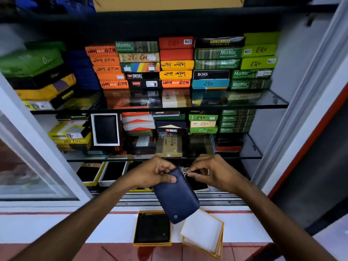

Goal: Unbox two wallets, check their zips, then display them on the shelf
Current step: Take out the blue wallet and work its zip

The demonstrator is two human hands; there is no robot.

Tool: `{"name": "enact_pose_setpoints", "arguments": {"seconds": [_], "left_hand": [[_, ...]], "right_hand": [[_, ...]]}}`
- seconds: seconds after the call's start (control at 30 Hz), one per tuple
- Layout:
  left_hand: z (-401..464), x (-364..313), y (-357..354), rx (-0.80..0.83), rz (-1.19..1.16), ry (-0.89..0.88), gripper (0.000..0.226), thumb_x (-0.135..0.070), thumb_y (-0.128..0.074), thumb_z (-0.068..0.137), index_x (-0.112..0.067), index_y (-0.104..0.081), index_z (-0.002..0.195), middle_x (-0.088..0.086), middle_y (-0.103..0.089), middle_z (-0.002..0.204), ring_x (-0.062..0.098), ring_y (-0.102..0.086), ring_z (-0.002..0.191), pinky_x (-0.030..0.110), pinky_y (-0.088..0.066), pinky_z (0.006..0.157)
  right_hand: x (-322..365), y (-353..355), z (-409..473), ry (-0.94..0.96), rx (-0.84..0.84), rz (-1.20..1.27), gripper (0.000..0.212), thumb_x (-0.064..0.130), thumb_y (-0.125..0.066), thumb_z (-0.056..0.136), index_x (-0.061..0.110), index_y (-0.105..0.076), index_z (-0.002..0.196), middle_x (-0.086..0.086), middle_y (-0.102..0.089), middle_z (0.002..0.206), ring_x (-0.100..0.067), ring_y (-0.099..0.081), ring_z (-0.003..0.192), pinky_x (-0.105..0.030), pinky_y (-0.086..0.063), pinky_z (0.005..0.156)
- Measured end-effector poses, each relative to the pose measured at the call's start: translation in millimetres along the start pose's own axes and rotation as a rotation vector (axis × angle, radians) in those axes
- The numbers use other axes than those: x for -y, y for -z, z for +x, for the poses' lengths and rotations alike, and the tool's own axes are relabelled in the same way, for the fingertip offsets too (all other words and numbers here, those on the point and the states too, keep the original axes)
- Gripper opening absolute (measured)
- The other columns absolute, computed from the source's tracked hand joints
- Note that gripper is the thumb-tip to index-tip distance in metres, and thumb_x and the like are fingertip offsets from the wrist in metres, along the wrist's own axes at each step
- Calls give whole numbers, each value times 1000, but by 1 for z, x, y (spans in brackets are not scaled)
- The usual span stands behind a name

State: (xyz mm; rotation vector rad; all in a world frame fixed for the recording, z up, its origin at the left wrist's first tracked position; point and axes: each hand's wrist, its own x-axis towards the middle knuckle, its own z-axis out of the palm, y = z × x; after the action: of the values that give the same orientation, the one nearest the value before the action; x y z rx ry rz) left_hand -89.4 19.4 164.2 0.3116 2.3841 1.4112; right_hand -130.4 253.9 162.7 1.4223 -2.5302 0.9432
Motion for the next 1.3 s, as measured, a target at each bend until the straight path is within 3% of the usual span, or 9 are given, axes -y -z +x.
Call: {"name": "enact_pose_setpoints", "arguments": {"seconds": [0.13,0.27,0.33,0.47,0.7,0.9,1.13,1.23,1.3], "left_hand": [[-21,0,34,-106,-163,45,20,-18,-67,86,-6,-70,103,6,-74,96,11,-66,86,20,-51,67],[-33,11,43,-192,-419,164,39,-26,-70,76,-7,-69,110,9,-75,98,19,-71,88,37,-62,70],[-33,11,35,-245,-592,196,37,-22,-65,79,-6,-67,112,8,-77,95,20,-74,84,38,-63,70],[-29,3,25,-383,-970,208,22,-15,-52,93,-5,-63,109,7,-79,83,18,-76,71,32,-63,59],[-20,-18,-5,-412,-1426,232,22,-17,-59,86,1,-64,98,16,-75,83,21,-75,66,30,-60,47],[-18,-23,-10,-460,-1506,262,25,-24,-58,90,-2,-68,88,14,-73,80,17,-66,75,24,-58,43],[-20,-20,-16,-617,-1399,124,16,-20,-51,95,-11,-60,84,4,-77,67,13,-73,56,24,-60,54],[-23,-12,-15,-620,-1264,52,16,-19,-48,96,-12,-62,94,1,-79,78,13,-75,69,29,-59,67],[-30,-5,-13,-628,-1126,16,20,-18,-48,96,-13,-65,102,2,-79,91,15,-76,79,30,-63,64]], "right_hand": [[9,12,-8,15,-122,-30,15,33,-66,90,23,-76,95,13,-70,85,11,-53,77,-10,-44,67],[23,16,-8,-55,-328,3,8,27,-72,86,22,-78,89,21,-64,78,10,-54,70,-8,-40,62],[37,9,-4,-79,-477,13,0,20,-77,80,20,-77,80,23,-61,72,10,-52,63,-8,-40,59],[61,-10,-1,-130,-719,26,12,12,-82,72,18,-73,68,18,-58,64,8,-46,56,-6,-37,57],[87,-50,9,-61,-800,-145,13,20,-74,81,16,-71,69,3,-68,65,-16,-57,58,-24,-50,57],[86,-57,10,-90,-771,-228,11,26,-72,83,19,-73,74,6,-71,71,-17,-61,61,-26,-51,58],[77,-35,6,-179,-661,-330,13,36,-63,93,27,-72,94,14,-72,91,-11,-63,80,-23,-52,63],[75,-27,6,-176,-594,-374,15,37,-57,96,28,-69,96,14,-70,94,-13,-63,83,-26,-53,60],[73,-17,6,-218,-596,-376,20,40,-50,98,28,-66,95,15,-68,96,-12,-63,85,-29,-53,59]]}}
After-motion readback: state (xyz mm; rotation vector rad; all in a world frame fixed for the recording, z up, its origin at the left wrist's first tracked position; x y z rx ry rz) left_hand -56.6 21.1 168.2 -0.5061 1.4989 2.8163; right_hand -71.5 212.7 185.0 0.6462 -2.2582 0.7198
